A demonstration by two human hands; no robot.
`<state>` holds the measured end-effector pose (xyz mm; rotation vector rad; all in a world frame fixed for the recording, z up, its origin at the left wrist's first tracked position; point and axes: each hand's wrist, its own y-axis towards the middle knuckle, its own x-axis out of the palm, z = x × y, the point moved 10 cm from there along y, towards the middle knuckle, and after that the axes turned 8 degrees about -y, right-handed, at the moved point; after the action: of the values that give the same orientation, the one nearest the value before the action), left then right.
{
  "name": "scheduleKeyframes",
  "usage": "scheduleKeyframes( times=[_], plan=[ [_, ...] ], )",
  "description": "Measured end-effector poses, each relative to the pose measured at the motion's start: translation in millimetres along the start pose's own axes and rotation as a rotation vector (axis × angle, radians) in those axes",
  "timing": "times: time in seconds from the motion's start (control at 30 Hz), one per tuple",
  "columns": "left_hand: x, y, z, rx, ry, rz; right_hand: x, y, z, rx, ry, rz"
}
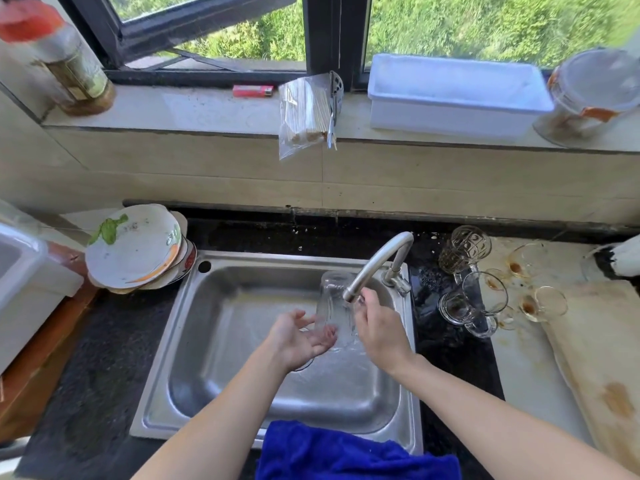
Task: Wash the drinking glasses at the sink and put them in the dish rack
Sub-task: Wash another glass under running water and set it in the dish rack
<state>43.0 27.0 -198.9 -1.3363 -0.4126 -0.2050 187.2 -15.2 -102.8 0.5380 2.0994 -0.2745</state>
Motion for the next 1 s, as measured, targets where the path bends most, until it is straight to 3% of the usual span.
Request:
scheduleKeyframes(
  times=[0.07,0.23,0.37,0.43,0.5,0.6,0.7,0.87,1.0],
  plan=[
    [7.4,7.3,-5.7,0.012,0.000,0.015,3.2,-14.6,0.5,-0.075,-0.015,-0.013],
    [32.0,26.5,-11.7,0.093,0.188,-0.061,9.1,-33.8,12.5,-0.005,-0.004,-0.106],
    [9.9,64.0,6.0,0.201,0.362,0.054,5.5,-29.8,17.5,0.016,-0.031,-0.153],
    [16.8,45.1,9.3,0.212,0.439,0.068,8.4,-26.3,17.2,0.026,0.096,-0.198],
    [24.5,14.3,20.4,0.283,0.603,0.134,13.8,-22.8,20.7,0.181,0.382,-0.258],
    [25.6,-5.0,44.3,0.450,0.896,0.236,39.8,-27.2,37.2,0.648,0.885,-0.389],
    [49.9,-16.2,40.6,0.448,0.851,0.045,72.6,-46.0,42.0,0.981,1.242,-0.529],
    [79.4,-30.5,33.1,0.503,0.935,0.001,97.4,-70.1,38.5,1.196,1.540,-0.680],
    [77.6,-32.4,35.8,0.499,0.978,0.066,96.2,-68.7,39.6,1.170,1.573,-0.759]
  ],
)
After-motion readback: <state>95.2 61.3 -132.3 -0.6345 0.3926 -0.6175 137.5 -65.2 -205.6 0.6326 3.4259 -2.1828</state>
